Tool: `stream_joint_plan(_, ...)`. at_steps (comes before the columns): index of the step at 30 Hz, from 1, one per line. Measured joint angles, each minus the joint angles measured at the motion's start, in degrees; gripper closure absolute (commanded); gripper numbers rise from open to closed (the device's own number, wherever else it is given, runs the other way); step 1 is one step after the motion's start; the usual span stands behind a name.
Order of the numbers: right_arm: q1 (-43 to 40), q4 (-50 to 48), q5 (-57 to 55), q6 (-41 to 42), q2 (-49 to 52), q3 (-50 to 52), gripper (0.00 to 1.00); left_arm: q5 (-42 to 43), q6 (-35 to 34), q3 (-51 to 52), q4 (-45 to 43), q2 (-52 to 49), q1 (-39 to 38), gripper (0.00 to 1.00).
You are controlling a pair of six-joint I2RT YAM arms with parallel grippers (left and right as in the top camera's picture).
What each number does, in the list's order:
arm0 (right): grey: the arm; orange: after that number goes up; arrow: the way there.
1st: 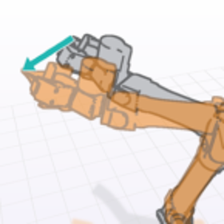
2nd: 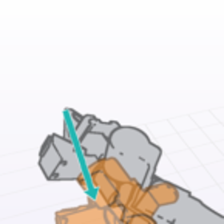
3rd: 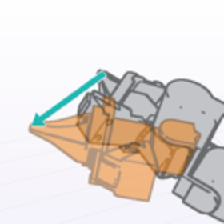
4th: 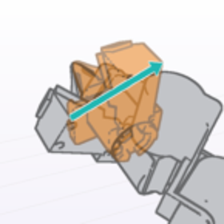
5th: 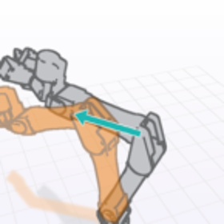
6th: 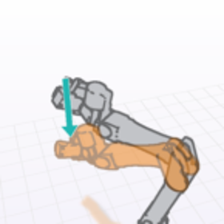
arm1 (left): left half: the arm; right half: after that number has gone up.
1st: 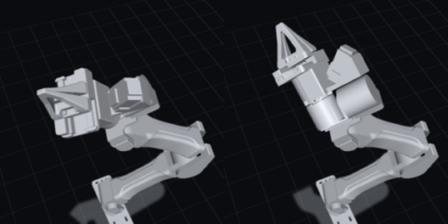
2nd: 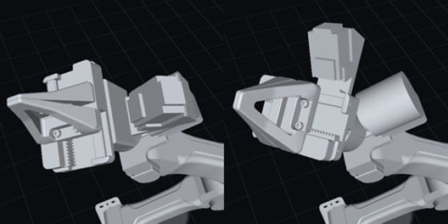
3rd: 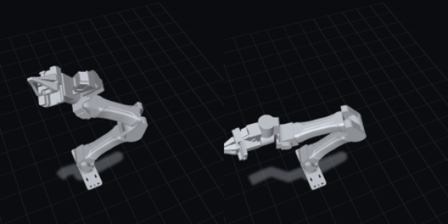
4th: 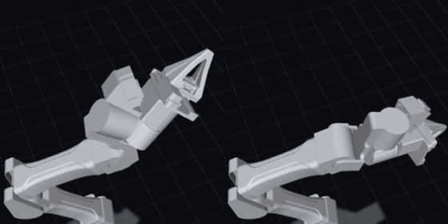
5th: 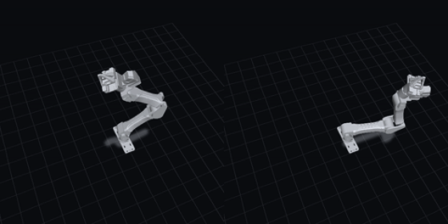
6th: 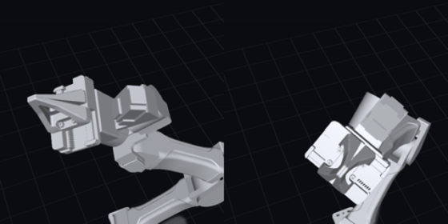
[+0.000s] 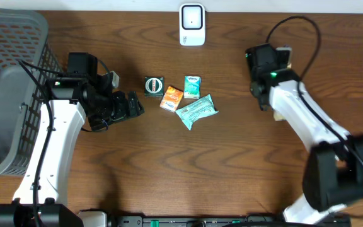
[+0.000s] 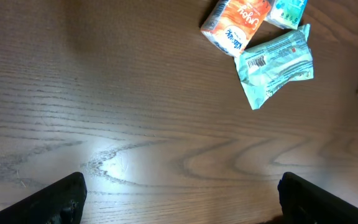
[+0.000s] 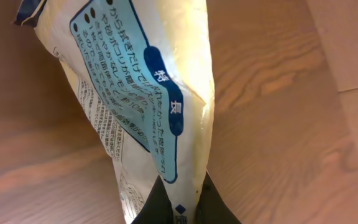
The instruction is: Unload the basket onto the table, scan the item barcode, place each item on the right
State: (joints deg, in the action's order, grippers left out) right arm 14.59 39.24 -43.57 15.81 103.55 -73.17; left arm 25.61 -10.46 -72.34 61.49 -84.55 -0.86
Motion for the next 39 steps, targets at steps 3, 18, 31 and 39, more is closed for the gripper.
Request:
stream_joint_plan(3,0.3,0.0,-2.1,-0.9,3.3,0.0,0.99,0.0,0.0,0.0,0.0,0.0,0.0,0.02)
stream_joint_plan(18,14.0,-1.9,10.3,0.9,3.9,-0.6,0.23,0.0,0.0,0.0,0.0,0.0,0.0,0.02)
stream_joint_plan(31,9.9,8.4,21.8,2.6,3.8,-16.6,0.01,0.0,0.0,0.0,0.0,0.0,0.0,0.02)
stream_joint_plan(39,-0.1,8.5,32.4,-3.1,3.7,-12.5,0.01,0.0,0.0,0.0,0.0,0.0,0.0,0.02)
